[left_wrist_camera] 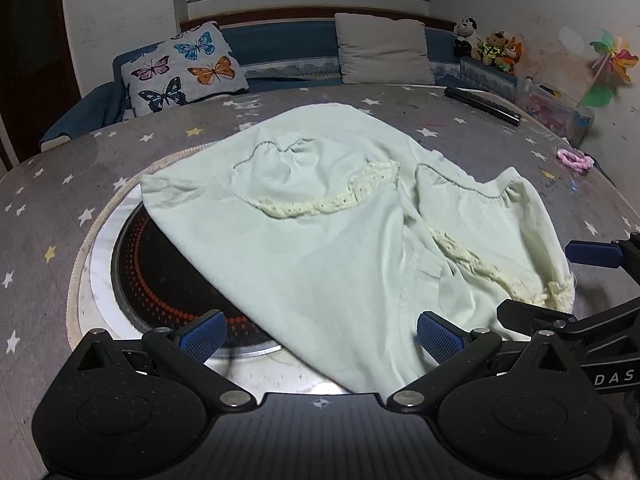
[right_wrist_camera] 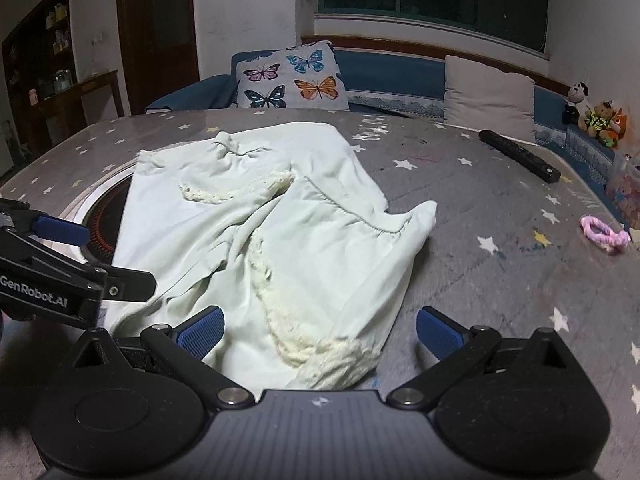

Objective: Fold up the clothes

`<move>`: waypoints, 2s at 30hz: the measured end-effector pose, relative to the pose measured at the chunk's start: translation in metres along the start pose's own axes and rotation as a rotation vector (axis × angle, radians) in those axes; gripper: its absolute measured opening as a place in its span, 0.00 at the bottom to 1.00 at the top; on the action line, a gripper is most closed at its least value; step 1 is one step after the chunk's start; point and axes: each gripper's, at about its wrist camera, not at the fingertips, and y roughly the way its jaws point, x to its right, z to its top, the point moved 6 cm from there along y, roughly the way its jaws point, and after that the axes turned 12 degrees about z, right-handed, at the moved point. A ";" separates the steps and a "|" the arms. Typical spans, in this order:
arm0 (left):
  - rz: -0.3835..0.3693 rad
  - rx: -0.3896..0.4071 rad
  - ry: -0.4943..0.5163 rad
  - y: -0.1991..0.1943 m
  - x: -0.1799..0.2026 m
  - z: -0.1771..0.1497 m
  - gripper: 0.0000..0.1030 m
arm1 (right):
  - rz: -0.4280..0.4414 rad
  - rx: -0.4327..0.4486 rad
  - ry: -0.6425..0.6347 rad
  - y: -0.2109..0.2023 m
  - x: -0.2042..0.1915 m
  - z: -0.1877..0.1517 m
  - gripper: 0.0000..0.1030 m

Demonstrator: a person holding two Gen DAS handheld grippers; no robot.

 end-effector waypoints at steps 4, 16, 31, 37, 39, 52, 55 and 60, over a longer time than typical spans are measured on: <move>0.007 0.011 0.005 0.006 0.001 0.011 1.00 | -0.011 -0.001 0.006 0.005 0.009 0.007 1.00; -0.011 0.019 0.008 0.032 0.012 0.052 0.97 | -0.059 0.017 0.058 0.025 0.050 0.039 0.98; -0.117 -0.016 0.028 0.067 0.035 0.066 0.25 | 0.021 0.013 0.200 0.032 0.087 0.042 0.12; -0.124 0.025 -0.001 0.046 0.021 0.065 0.06 | 0.016 0.058 0.206 0.014 0.085 0.040 0.04; -0.112 0.046 -0.021 0.036 0.010 0.063 0.04 | 0.008 0.075 0.205 0.004 0.084 0.040 0.04; -0.005 0.115 -0.178 -0.039 -0.079 0.025 0.04 | -0.047 0.141 0.205 -0.058 0.078 0.020 0.04; 0.008 0.109 -0.211 -0.054 -0.096 0.006 0.04 | -0.049 0.141 0.209 -0.071 0.074 0.008 0.04; 0.023 0.080 -0.264 -0.073 -0.119 -0.027 0.04 | -0.045 0.123 0.222 -0.094 0.068 -0.015 0.04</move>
